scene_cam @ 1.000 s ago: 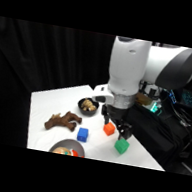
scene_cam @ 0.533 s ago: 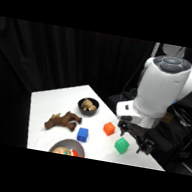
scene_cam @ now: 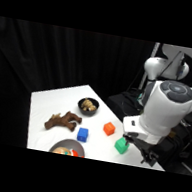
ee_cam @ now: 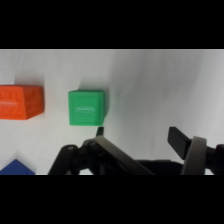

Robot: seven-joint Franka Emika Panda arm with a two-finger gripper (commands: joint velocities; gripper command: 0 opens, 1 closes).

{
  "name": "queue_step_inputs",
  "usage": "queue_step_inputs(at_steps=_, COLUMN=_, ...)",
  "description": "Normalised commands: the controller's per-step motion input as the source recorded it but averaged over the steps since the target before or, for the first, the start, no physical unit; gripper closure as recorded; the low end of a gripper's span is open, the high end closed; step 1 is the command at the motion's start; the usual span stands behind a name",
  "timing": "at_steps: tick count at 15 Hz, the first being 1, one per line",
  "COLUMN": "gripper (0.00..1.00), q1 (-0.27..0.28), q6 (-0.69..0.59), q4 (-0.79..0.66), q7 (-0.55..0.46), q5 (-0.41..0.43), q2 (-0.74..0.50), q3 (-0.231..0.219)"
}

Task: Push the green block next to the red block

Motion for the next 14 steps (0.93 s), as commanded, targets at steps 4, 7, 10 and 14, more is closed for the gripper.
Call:
queue_step_inputs(at_steps=4, gripper=0.00, q1=0.163, q6=0.20, q4=0.10, q7=0.18, q5=-0.104, q2=0.21, q3=-0.118)
queue_step_inputs(at_steps=7, gripper=0.00, q1=0.157, q6=0.17, q4=0.10, q7=0.12, q5=-0.045, q2=0.17, q3=-0.122)
queue_step_inputs(at_steps=10, gripper=0.00, q1=0.152, q6=0.15, q4=0.08, q7=0.09, q5=-0.011, q2=0.14, q3=-0.109)
queue_step_inputs(at_steps=14, gripper=0.00, q1=0.079, q6=0.13, q4=0.04, q7=-0.02, q5=0.027, q2=0.10, q3=-0.103)
